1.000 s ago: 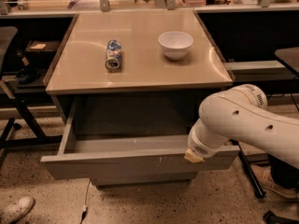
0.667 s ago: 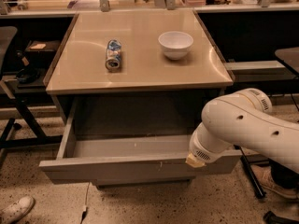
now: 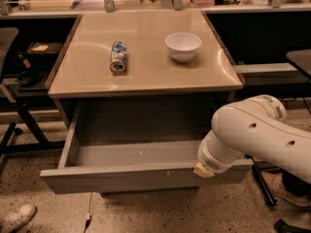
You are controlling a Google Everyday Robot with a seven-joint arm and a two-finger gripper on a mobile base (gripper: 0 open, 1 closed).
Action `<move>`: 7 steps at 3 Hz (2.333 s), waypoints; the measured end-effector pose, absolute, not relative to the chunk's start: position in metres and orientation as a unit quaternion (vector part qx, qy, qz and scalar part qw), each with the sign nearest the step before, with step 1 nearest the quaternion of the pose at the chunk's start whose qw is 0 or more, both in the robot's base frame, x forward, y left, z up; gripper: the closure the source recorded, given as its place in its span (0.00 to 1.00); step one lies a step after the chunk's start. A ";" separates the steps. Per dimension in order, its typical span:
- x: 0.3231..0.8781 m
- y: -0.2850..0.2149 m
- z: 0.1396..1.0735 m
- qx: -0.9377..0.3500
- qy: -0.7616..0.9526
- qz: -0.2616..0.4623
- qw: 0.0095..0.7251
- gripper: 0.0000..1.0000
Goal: Open top drawer
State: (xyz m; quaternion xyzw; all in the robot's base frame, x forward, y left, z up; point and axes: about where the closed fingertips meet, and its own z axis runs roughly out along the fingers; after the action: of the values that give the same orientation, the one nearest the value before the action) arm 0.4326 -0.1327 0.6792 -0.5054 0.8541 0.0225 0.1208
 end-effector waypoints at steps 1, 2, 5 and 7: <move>0.433 -0.133 0.678 -0.505 0.854 0.022 0.121 1.00; 0.424 -0.133 0.678 -0.500 0.858 0.025 0.119 1.00; 0.401 -0.131 0.680 -0.482 0.868 0.039 0.110 1.00; 0.394 -0.131 0.681 -0.475 0.873 0.042 0.105 1.00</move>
Offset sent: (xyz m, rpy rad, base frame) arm -0.0437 -0.0001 0.0117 0.0224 0.0407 -0.0681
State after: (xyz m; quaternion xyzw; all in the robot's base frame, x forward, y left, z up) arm 0.3935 -0.1311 0.6808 -0.4746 0.8729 0.0416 0.1048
